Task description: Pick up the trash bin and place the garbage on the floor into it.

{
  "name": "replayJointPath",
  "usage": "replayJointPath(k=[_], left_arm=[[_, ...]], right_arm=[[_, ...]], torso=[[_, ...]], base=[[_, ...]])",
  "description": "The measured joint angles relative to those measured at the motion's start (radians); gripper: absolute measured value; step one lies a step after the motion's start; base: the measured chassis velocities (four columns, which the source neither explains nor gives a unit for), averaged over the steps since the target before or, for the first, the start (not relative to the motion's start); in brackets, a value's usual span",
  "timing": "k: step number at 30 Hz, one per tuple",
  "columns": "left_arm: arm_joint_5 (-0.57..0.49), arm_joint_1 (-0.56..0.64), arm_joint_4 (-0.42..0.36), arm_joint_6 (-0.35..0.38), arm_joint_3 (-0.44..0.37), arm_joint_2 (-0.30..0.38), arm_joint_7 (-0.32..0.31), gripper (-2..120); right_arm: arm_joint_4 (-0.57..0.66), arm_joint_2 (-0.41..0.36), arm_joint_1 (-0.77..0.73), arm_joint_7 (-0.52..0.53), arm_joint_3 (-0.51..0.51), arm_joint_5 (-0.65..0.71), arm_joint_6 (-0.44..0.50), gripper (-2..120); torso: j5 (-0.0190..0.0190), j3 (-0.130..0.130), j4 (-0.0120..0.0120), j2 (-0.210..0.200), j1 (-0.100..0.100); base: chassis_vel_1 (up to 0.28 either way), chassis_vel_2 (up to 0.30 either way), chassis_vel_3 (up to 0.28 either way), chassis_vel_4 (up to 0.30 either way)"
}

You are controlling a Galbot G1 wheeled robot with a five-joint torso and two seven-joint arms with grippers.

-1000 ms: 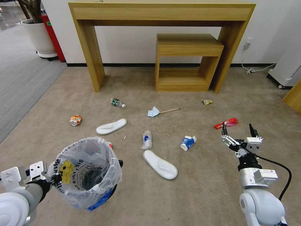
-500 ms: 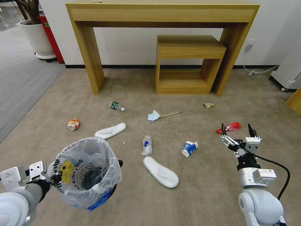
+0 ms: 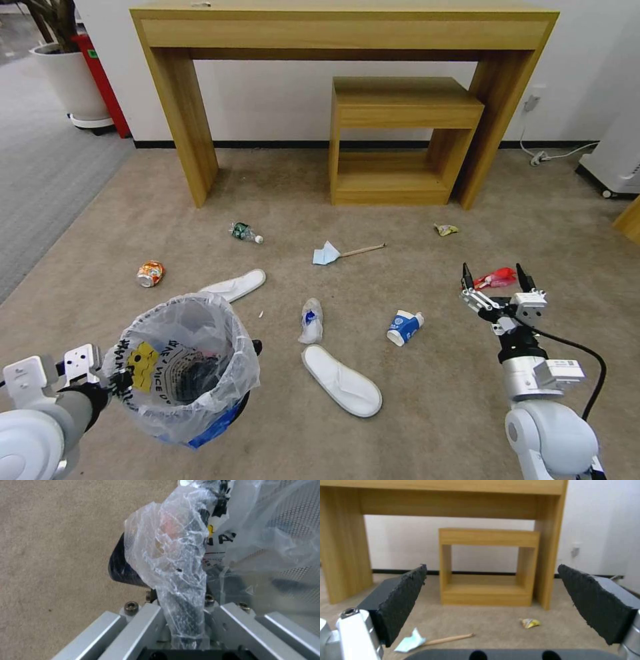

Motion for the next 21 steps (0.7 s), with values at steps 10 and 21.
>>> replayJointPath(k=[10,21], left_arm=[[0.001,0.001,0.001,0.0,0.001,-0.002,0.001,1],[0.008,0.001,0.003,0.0,0.003,-0.011,0.001,1]], right_arm=[[-0.049,-0.1,0.015,-0.145,-0.051,0.152,-0.024,100],[-0.156,-0.441,-0.026,-0.391,-0.164,0.241,0.115,100]], torso=[[0.0,0.0,0.0001,0.0,0.0],[0.0001,0.0,0.0,0.0,0.0]], base=[[0.0,0.0,0.0,0.0],[0.0,0.0,0.0,0.0]])
